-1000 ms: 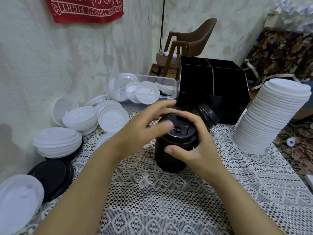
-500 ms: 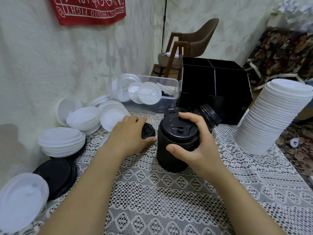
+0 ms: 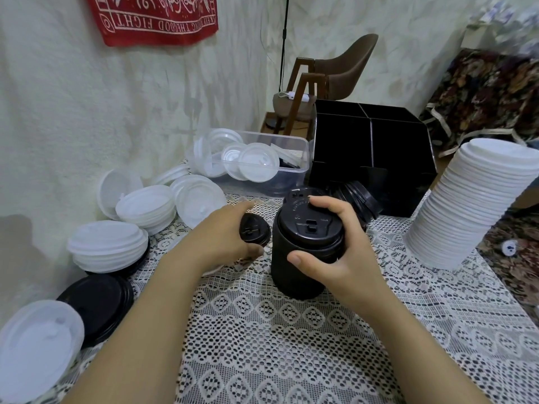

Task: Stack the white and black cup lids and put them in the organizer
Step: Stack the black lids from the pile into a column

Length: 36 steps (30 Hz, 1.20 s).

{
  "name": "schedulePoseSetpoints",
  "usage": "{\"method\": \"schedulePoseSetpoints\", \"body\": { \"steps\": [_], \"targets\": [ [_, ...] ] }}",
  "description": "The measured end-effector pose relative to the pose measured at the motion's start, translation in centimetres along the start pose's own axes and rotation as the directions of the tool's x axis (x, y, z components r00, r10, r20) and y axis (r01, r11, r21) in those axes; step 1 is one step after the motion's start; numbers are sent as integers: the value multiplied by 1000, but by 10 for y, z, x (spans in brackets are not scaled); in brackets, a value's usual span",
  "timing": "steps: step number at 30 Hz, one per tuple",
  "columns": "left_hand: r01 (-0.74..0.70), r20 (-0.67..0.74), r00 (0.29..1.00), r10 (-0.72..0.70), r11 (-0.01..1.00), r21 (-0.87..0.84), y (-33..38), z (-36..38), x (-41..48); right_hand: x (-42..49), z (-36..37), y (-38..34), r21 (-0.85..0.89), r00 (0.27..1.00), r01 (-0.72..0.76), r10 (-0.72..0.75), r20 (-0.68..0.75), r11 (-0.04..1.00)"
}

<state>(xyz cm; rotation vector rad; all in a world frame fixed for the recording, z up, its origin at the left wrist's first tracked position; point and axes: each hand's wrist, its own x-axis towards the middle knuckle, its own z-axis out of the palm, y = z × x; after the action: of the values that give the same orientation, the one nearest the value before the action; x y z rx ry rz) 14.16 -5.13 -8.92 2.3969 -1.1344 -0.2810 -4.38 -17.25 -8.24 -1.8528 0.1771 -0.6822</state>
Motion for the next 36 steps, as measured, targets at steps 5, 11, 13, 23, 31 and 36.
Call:
{"method": "schedulePoseSetpoints", "body": {
  "steps": [5,11,13,23,31,36],
  "targets": [
    [-54,-170,985,28,987,-153,10,-9,-2,0,1,0,-5,1000,5,-5,1,1000],
    [-345,-516,853,80,828,-442,37,-25,-20,0,0,1,-3,1000,9,-9,0,1000],
    [-452,-540,830,143,739,-499,45,-25,-25,0,0,1,-2,1000,8,-8,-2,1000],
    [-567,-343,823,453,686,-455,63,-16,-34,3,1,5,69,1000,5,-5,-12,998],
    [-524,-247,852,462,741,-421,60,-12,-35,2,1,7,58,999,5,-2,-39,998],
    [-516,-213,857,470,765,-385,60,-13,-34,3,0,6,54,1000,19,-18,-25,998]
  ]
}}
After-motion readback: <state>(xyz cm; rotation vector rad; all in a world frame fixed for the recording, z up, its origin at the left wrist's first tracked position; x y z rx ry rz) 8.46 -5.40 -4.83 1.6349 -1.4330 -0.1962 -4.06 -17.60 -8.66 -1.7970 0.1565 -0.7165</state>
